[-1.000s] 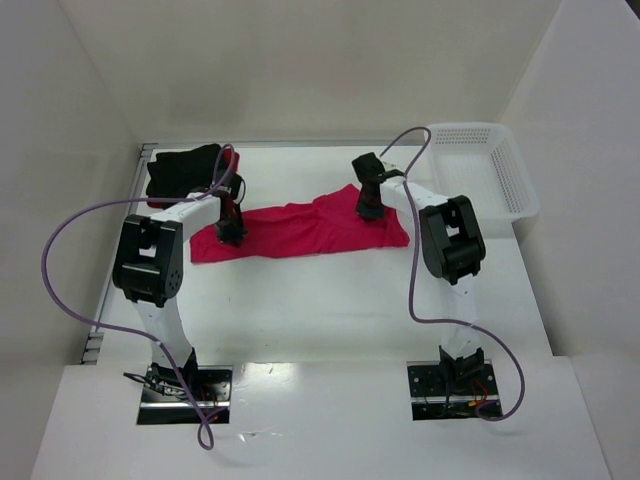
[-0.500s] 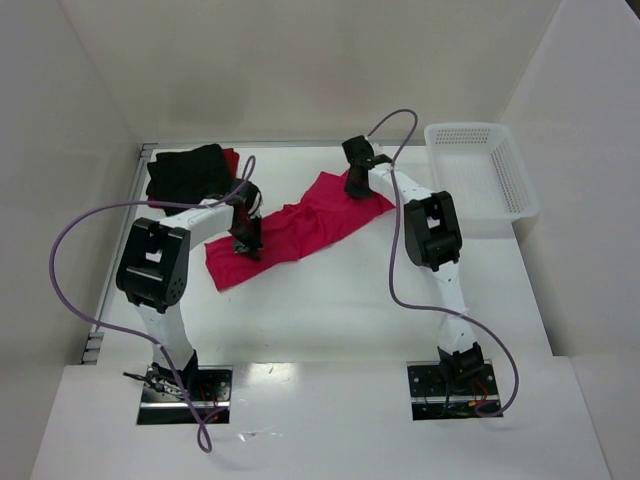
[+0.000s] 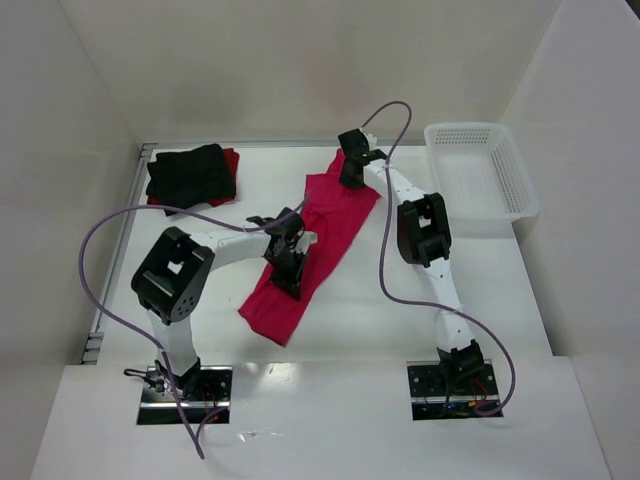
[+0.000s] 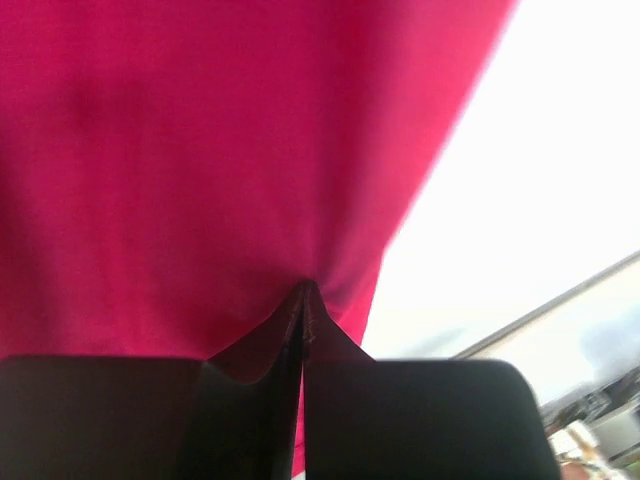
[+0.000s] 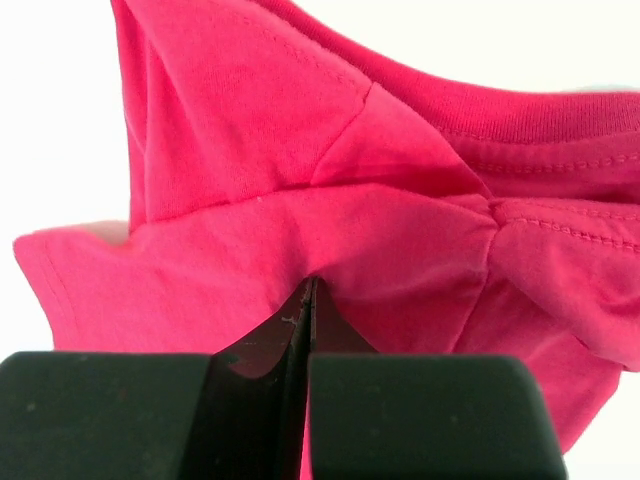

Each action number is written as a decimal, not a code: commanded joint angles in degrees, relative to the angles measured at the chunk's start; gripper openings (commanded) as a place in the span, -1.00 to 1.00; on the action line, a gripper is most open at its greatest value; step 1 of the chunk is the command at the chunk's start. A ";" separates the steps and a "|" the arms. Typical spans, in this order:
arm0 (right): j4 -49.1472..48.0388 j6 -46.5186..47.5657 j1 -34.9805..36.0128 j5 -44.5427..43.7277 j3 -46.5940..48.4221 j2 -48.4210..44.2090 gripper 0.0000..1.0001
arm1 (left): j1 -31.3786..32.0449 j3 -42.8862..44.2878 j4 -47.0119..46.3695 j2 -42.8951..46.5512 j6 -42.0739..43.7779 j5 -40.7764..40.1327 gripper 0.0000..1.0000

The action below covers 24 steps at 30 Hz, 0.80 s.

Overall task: Fold and stack the t-shirts
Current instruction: Rotate the tshirt 90 degrees

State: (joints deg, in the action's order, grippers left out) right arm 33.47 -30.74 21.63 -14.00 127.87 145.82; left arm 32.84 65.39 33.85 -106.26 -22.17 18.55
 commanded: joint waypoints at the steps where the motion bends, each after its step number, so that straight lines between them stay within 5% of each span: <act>1: -1.57 1.47 0.52 1.33 5.44 2.89 -1.00 | 5.19 -1.75 -1.14 -0.35 2.13 1.67 -0.94; 10: -2.10 5.69 0.52 2.84 16.51 7.29 -1.00 | 9.52 1.41 -7.65 -3.16 2.13 5.18 -0.94; 14: 1.68 6.75 0.00 2.14 19.25 5.54 -1.00 | 9.52 6.94 -7.04 -1.68 0.12 -0.59 -0.87; 18: -0.77 7.27 -1.41 3.80 12.68 -4.12 -1.00 | 9.52 8.09 -7.04 5.77 -2.08 -3.34 -0.59; 23: -5.34 6.75 -1.94 3.80 -6.55 -19.93 -0.89 | 9.00 8.09 -4.32 13.26 -4.19 -9.30 0.27; 24: -6.48 6.23 -1.94 2.93 -13.46 -21.96 -0.86 | 9.00 6.87 -4.31 15.62 -4.19 -9.84 0.31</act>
State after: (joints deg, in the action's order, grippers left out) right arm 31.99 -24.56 20.32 -9.87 123.42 134.54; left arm 42.17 71.22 28.49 -96.40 -24.84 12.78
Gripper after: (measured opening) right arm 0.061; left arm 0.630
